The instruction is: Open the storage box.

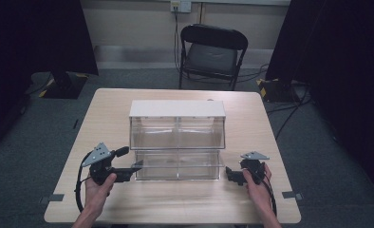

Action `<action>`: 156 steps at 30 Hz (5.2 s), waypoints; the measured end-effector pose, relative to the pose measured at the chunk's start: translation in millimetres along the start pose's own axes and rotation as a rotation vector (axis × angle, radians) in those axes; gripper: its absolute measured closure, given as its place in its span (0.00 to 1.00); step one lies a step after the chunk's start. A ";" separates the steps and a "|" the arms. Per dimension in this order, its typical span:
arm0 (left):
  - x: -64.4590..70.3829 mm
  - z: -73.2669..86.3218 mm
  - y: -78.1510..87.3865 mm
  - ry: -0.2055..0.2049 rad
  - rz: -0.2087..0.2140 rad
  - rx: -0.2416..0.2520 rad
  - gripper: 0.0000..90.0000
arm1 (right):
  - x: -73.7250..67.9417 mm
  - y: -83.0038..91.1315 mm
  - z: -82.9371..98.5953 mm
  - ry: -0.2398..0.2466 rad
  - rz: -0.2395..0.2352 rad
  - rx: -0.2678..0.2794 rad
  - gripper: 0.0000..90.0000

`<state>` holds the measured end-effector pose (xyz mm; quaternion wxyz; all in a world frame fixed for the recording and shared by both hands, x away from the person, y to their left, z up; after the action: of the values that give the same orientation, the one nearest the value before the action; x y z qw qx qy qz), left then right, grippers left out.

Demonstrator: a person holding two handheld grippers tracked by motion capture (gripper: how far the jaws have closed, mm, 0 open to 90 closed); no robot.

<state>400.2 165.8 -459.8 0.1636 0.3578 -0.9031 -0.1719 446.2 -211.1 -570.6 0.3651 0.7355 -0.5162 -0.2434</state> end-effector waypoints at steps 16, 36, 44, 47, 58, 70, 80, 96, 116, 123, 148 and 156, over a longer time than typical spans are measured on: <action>0.8 -4.9 -0.9 0.001 0.002 0.008 0.17 | -0.6 0.1 0.3 -0.005 -0.003 -0.003 0.04; 0.6 -15.1 -4.3 0.000 0.003 0.020 0.17 | -0.5 0.1 0.2 -0.004 -0.002 -0.002 0.04; 0.7 -16.2 -6.8 -0.001 0.001 0.015 0.17 | -0.5 0.1 0.2 -0.004 -0.002 -0.002 0.04; 0.2 -17.5 -7.1 -0.005 -0.003 0.014 0.16 | -0.5 0.1 0.2 -0.004 -0.002 -0.002 0.04; 0.1 -19.4 -8.5 0.001 -0.008 0.005 0.14 | -0.4 0.1 0.1 -0.004 -0.002 -0.002 0.04; 1.1 -25.0 -11.3 -0.035 -0.012 -0.024 0.06 | -0.5 0.1 0.2 -0.004 -0.002 -0.002 0.04; 1.3 -26.4 -15.0 -0.022 -0.009 -0.034 0.01 | -0.5 0.1 0.2 -0.004 -0.002 -0.002 0.04; 4.0 -27.9 -18.5 -0.017 0.003 -0.028 0.00 | -0.4 0.1 0.1 -0.004 -0.002 -0.002 0.04; 6.0 -29.8 -18.9 -0.025 0.013 -0.026 0.00 | -0.4 0.1 0.1 -0.003 -0.002 -0.002 0.04; 6.3 -29.6 -19.0 -0.027 0.015 -0.024 0.00 | -0.5 0.1 0.2 -0.004 -0.002 -0.002 0.04; 6.5 -29.4 -18.8 -0.029 0.017 -0.026 0.00 | -0.4 0.1 0.1 -0.004 -0.002 -0.002 0.04; 6.6 -29.7 -18.4 -0.028 0.018 -0.026 0.00 | -0.5 0.1 0.2 -0.004 -0.002 -0.002 0.04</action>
<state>418.9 142.9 -440.2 0.1571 0.3452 -0.9062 -0.1870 445.8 -210.7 -570.6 0.3644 0.7353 -0.5159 -0.2458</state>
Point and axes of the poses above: each handheld gripper's, and its own axes: y roughly backward along the jaws, z roughly out of its underside, x roughly to its right, the point moved 10 cm from there along -y, roughly forward along the jaws, and after that the axes turned 8 degrees about -x, right-handed, at the moved point
